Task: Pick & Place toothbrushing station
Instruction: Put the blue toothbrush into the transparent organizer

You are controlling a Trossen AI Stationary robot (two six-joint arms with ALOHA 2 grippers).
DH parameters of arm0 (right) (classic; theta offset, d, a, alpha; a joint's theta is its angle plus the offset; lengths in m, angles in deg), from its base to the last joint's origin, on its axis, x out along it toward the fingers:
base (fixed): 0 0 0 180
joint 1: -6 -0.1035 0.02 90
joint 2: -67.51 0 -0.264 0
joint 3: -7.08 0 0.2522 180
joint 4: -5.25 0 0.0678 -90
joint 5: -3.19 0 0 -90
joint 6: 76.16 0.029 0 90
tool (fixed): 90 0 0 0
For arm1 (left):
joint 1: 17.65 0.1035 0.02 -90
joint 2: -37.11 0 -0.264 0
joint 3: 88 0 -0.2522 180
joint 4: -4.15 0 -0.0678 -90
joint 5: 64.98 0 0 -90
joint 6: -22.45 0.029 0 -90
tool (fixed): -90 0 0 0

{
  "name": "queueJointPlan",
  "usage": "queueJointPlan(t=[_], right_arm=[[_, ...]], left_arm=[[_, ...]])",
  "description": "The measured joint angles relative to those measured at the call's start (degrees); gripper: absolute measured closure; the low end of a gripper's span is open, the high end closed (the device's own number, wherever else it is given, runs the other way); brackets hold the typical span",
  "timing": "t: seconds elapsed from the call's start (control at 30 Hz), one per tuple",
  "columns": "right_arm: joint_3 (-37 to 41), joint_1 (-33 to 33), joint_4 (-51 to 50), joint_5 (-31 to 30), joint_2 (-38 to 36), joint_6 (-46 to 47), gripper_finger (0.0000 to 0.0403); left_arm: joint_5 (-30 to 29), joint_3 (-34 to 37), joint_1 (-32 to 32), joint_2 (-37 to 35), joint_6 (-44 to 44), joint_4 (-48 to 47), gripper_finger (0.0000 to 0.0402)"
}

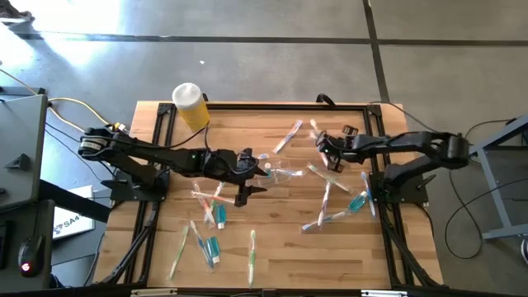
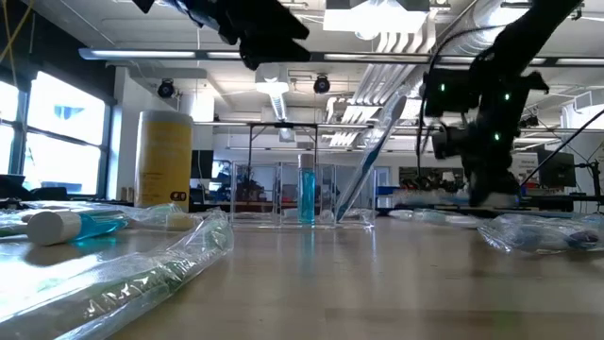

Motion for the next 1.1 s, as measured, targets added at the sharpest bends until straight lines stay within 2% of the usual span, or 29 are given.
queueJointPlan(t=[0.13,0.27,0.47,0.6,0.77,0.93,1.1], right_arm=[[-2.0,-5.15,-3.55,-3.01,-7.22,5.65,0.0383],[-4.21,-12.11,-1.74,-3.51,-14.72,9.73,0.0383],[-4.47,-24.0,16.07,0.05,-21.12,6.98,0.0383],[-4.46,-30.7,29.57,5.81,-20.22,0.38,0.0383],[-4.45,-34.9,44.07,11.65,-14.68,-5.89,0.0383],[-4.47,-34.92,53.55,15.03,-7.5,-8.65,0.0383],[-4.47,-32.8,57.26,14.53,-2.06,-8.93,0.0383]], left_arm=[[-0.58,-0.01,0.0,0.0,0.92,0.96,0.0172],[-1.94,-0.01,0.0,0.0,2.98,2.54,0.0172],[-2.29,-0.01,0.0,0.0,6.18,5.62,0.0172],[-2.59,-0.01,0.0,0.0,6.62,8.26,0.0172],[-2.9,-0.05,0.02,1.33,6.88,13.91,0.0172],[-2.69,-0.05,0.0,4.09,7.98,21.05,0.0172],[-2.67,-0.05,0.01,5.14,9.0,22.91,0.0172]])
